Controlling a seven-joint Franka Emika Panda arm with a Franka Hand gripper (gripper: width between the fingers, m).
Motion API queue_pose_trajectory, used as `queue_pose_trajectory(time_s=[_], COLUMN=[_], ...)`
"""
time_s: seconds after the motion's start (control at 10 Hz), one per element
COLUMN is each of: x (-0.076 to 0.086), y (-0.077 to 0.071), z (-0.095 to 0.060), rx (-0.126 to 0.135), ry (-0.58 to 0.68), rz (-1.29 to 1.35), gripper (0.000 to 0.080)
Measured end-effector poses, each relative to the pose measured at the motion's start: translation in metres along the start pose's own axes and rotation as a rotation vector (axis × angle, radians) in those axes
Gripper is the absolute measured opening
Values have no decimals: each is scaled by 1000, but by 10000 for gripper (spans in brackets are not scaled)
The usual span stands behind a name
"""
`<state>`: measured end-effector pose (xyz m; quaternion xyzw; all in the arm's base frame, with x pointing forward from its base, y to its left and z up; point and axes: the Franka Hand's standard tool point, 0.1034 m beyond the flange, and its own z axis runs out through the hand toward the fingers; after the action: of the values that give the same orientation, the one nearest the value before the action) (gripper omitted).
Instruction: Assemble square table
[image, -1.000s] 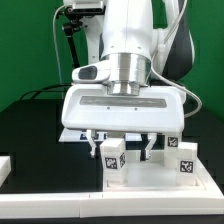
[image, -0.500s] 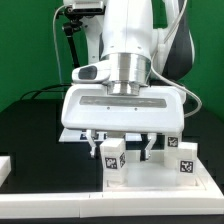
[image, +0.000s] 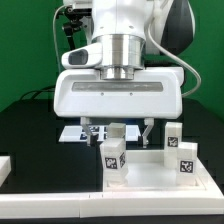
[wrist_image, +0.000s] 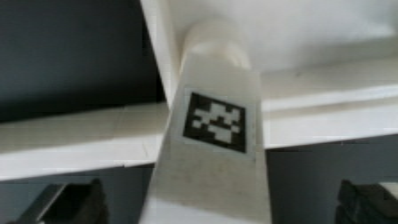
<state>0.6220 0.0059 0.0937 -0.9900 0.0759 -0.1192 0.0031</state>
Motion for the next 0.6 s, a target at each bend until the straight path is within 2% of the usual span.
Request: queue_pose_trajectory(time_s=[0.2, 0.3, 0.4, 0.6], x=[7, 2, 4, 7], y=[1, 5, 8, 7], z=[5, 8, 9, 10], rx=[11, 17, 20, 18], ry=[-118, -208, -261, -233], rz=[14, 26, 34, 31], gripper=[649, 649, 649, 649])
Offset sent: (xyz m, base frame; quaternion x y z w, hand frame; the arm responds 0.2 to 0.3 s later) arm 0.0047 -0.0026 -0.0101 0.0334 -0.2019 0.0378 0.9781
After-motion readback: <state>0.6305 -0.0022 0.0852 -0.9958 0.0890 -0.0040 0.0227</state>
